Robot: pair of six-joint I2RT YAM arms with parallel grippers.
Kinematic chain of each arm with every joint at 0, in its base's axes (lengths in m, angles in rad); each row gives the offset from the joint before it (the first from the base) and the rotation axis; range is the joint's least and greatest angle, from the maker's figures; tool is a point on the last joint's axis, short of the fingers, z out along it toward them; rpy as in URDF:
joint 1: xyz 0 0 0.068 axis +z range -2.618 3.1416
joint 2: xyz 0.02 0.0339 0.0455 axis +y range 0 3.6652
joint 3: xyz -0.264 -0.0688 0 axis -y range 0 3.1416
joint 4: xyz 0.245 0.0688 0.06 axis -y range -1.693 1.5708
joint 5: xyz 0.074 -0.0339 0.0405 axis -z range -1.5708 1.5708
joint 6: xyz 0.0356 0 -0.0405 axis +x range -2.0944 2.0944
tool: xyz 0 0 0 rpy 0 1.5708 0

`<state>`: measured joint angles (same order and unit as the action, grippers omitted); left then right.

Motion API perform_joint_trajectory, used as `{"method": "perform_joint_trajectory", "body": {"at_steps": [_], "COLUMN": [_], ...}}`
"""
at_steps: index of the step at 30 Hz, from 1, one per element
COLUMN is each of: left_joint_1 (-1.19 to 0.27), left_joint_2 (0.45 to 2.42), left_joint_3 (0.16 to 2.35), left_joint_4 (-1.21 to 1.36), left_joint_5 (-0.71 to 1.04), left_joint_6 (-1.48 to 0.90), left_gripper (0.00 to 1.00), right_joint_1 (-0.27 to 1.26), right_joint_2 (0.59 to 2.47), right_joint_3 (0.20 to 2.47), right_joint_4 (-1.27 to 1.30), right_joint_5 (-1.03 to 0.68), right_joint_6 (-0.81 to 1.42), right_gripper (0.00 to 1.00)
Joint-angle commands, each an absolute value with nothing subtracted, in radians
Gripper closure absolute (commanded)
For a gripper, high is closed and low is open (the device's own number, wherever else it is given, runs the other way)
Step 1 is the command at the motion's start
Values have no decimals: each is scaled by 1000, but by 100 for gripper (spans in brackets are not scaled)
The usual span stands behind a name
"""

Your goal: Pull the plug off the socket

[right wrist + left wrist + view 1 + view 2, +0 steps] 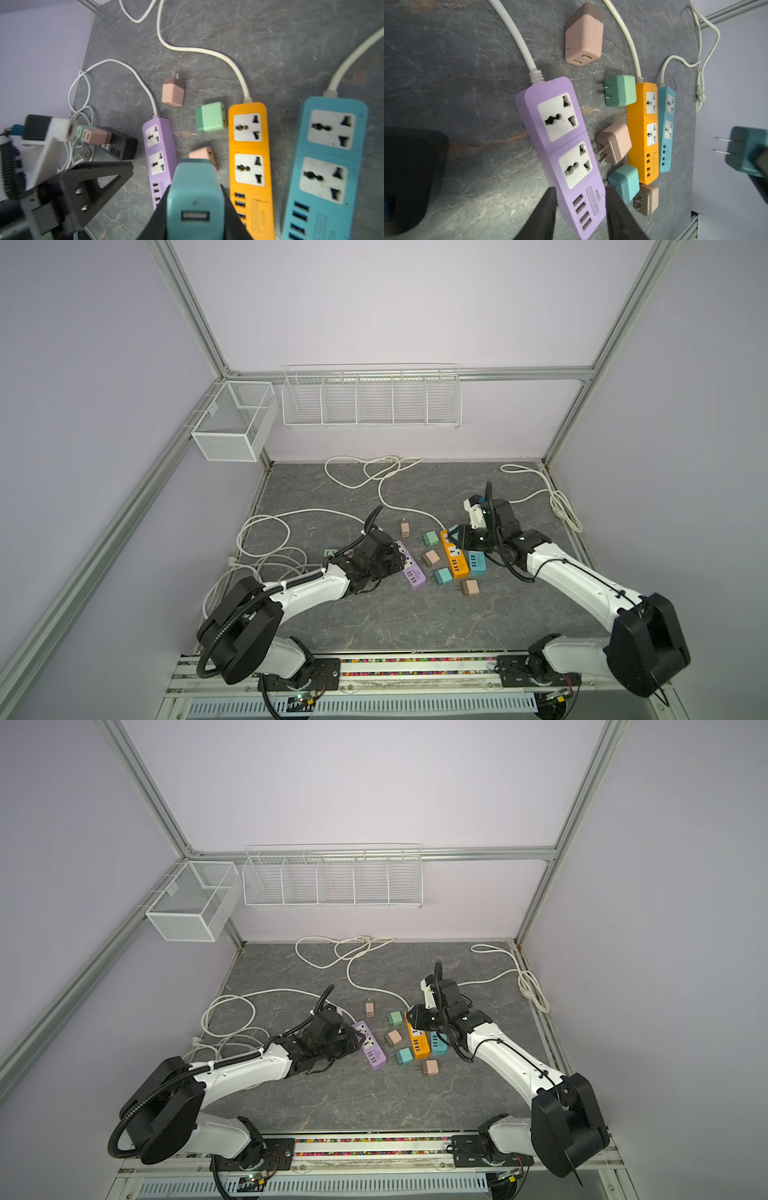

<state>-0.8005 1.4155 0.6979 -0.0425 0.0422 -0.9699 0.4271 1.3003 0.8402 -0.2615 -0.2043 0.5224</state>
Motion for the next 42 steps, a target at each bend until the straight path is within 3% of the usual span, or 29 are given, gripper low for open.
{"method": "perform_joint_trajectory", "body": {"at_steps": [1,13,20,35,42], "left_joint_1": [-822,-897,-917,-940,-939], "left_joint_2": [1388,1393,1401,1441,1441], "left_joint_3": [710,724,732,768,774], "left_joint_4": [-53,-48,-43,-41,-49], "left_joint_5": [14,-13,-21,-27,-32], "left_joint_6": [-950,-933,-938,-939,-936], "left_gripper": [59,55,55,52,52], "right_joint_1": [363,80,-95,-126,-126], "right_joint_2": [1247,1106,1141,1352,1368], "right_joint_3": [771,583,537,482,473], "right_joint_4": [-211,-211,-188,-43,-51], "right_joint_5": [-272,-362,-458,-480,-457], "right_joint_6": [578,583,557,598,600], "right_gripper": [80,80,80,80,72]}}
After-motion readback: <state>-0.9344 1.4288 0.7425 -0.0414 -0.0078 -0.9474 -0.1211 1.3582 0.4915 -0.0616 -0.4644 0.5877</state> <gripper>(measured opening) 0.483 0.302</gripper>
